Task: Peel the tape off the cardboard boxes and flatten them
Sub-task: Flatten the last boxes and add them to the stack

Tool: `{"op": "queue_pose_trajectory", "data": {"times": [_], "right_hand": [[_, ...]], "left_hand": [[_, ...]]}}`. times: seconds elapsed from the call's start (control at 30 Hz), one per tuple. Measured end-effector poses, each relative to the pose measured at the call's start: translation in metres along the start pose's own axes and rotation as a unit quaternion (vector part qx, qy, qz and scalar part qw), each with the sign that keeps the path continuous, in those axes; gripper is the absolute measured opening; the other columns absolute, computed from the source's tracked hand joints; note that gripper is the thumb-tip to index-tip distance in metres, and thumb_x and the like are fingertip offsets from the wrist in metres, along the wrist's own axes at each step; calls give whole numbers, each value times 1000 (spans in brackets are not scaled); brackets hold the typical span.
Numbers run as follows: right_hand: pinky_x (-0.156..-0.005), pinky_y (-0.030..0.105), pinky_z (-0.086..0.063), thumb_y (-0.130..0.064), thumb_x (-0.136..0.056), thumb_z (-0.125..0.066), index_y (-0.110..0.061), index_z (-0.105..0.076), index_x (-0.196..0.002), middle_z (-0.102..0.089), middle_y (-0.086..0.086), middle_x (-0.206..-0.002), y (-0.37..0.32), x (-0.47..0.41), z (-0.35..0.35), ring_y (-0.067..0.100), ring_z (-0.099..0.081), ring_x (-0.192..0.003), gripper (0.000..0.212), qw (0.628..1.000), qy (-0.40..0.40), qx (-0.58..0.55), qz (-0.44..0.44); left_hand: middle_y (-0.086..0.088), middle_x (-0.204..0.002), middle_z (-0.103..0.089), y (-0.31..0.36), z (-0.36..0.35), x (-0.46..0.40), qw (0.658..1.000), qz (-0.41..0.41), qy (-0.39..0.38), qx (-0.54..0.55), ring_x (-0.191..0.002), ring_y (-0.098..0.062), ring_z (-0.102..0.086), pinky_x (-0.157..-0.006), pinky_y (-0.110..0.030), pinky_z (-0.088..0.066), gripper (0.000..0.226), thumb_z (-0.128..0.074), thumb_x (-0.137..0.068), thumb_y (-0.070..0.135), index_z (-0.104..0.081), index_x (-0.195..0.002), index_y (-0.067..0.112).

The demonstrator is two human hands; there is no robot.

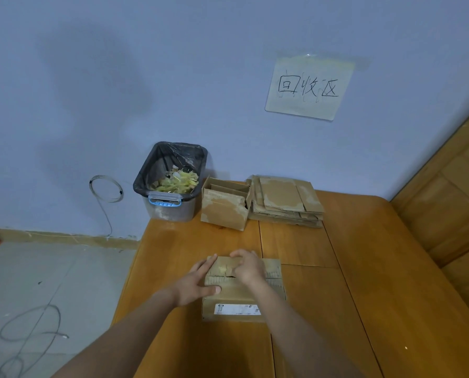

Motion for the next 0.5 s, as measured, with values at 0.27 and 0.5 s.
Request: {"op": "queue_pose_trajectory", "data": {"times": [0.27, 0.5], "right_hand": [[-104, 40, -29, -65, -79, -60, -28, -50, -127, -47, -1, -130, -4, 5, -5, 23, -39, -126, 62, 988, 5, 138, 65], [-103, 38, -31, -58, -77, -68, -27, -46, -122, -44, -1, -128, -8, 1, -14, 23, -39, -122, 59, 989, 18, 129, 66]], "left_hand": [[3, -162, 6, 2, -1, -1, 1000, 6, 5, -7, -148, -23, -9, -118, -37, -20, 93, -63, -89, 48, 6, -151, 41], [2, -162, 5, 3, -1, 1, 1000, 12, 7, -24, -148, -24, -11, -118, -36, -22, 93, -60, -90, 49, 9, -152, 39]]}}
Point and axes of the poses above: each hand's wrist, its own x-axis away from the middle knuckle, its own z-axis out of the back of the hand, y = z × x, the point moved 2 cm from there along -x, towards the middle knuckle
